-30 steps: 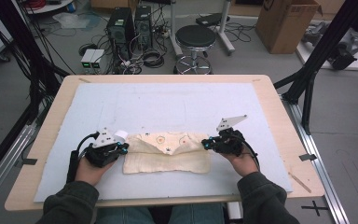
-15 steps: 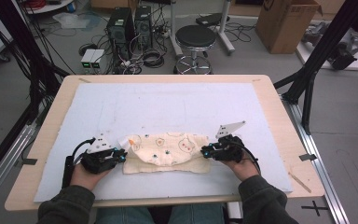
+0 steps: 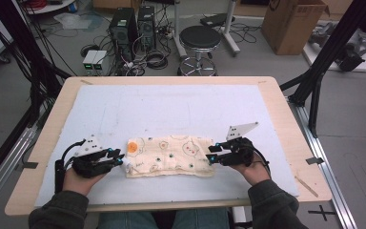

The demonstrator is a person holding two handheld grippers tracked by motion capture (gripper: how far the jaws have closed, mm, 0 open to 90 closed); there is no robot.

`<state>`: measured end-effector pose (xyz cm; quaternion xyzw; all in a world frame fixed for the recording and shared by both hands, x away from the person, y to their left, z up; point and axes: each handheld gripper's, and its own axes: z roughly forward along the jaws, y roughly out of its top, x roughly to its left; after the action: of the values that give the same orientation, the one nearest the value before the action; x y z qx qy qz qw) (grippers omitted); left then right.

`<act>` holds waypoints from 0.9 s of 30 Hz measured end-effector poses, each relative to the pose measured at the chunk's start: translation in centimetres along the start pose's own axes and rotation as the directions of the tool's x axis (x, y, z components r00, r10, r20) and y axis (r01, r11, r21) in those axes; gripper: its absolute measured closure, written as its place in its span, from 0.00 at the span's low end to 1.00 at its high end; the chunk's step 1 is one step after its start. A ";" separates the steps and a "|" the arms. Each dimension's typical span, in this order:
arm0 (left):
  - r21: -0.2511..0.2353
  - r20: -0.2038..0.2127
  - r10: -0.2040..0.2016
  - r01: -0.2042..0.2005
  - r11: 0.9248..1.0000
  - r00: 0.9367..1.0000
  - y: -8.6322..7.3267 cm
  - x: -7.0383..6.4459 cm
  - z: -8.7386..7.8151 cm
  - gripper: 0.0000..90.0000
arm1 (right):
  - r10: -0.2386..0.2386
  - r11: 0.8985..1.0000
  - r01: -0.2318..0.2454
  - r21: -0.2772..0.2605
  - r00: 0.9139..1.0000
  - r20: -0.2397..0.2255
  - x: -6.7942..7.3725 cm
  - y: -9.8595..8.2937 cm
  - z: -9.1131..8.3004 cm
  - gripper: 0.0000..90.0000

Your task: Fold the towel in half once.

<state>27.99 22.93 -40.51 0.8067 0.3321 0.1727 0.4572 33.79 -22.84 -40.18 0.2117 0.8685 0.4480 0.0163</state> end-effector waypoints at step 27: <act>0.150 0.132 0.045 -0.065 0.987 0.990 -1.7 -2.0 3.0 0.73 | -0.043 0.992 0.046 0.122 0.999 -0.030 1.2 -2.1 2.4 0.66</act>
<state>27.62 20.28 -43.51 0.8578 0.2919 0.1072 0.4091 32.43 -21.63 -43.06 0.1867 0.8989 0.3963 0.0014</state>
